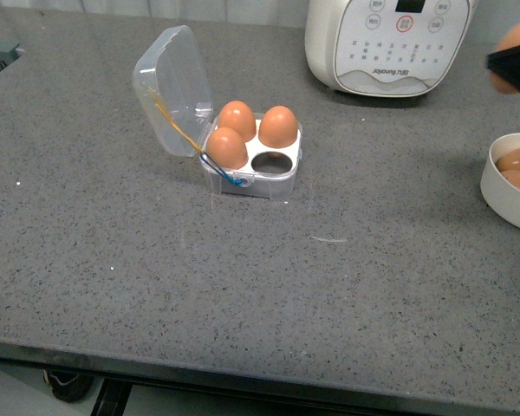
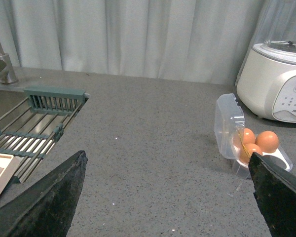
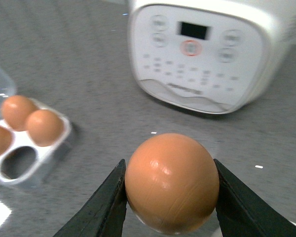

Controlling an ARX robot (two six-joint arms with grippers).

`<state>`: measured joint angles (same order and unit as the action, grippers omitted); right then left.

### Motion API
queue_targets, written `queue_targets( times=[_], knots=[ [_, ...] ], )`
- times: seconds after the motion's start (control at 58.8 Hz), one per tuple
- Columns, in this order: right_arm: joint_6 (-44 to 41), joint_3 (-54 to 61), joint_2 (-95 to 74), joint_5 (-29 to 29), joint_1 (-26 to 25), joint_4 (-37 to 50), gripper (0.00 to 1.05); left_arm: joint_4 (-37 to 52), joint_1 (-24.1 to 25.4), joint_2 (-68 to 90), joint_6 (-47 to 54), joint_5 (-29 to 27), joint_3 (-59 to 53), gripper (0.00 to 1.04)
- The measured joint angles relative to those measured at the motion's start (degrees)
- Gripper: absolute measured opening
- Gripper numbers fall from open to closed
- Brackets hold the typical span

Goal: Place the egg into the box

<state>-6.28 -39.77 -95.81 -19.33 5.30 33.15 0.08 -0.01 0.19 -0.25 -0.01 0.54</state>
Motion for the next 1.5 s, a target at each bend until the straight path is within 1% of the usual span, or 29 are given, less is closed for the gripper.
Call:
queue_targets(
  times=[0.085,0.187,0.34,0.425,0.544,0.782,1.19,1.258,1.377,1.394,1.428,1.496],
  knots=[
    [1.2,-0.9,-2.1,1.2,5.0,0.0,0.42,0.0,0.0,0.0,0.0,0.0,0.0,0.98],
    [2.4,-2.2,-4.8,1.7,9.8,0.0,0.42,0.0,0.0,0.0,0.0,0.0,0.0,0.98],
    [3.2,-5.3,-8.9,2.7,14.8,-0.3,0.42,0.0,0.0,0.0,0.0,0.0,0.0,0.98],
    [3.2,-8.0,-11.5,2.9,16.8,-0.8,0.42,0.0,0.0,0.0,0.0,0.0,0.0,0.98],
    [3.1,-11.3,-14.6,3.2,18.1,-1.9,0.42,0.0,0.0,0.0,0.0,0.0,0.0,0.98],
    [3.2,-15.8,-18.3,3.2,18.8,-3.2,0.42,0.0,0.0,0.0,0.0,0.0,0.0,0.98],
    [3.1,-16.7,-20.5,3.1,21.5,-3.9,0.42,0.0,0.0,0.0,0.0,0.0,0.0,0.98],
    [3.0,-16.7,-21.1,3.9,21.6,-3.7,0.42,0.0,0.0,0.0,0.0,0.0,0.0,0.98],
    [2.7,-16.7,-21.4,4.7,21.0,-2.3,0.68,0.0,0.0,0.0,0.0,0.0,0.0,0.98],
    [2.8,-16.7,-21.4,5.2,20.8,-1.8,0.73,0.0,0.0,0.0,0.0,0.0,0.0,0.98],
    [3.0,-16.6,-21.4,5.9,20.5,-1.0,0.8,0.0,0.0,0.0,0.0,0.0,0.0,0.98],
    [3.0,-16.1,-21.0,6.9,19.9,0.3,0.89,0.0,0.0,0.0,0.0,0.0,0.0,0.98]
  ],
)
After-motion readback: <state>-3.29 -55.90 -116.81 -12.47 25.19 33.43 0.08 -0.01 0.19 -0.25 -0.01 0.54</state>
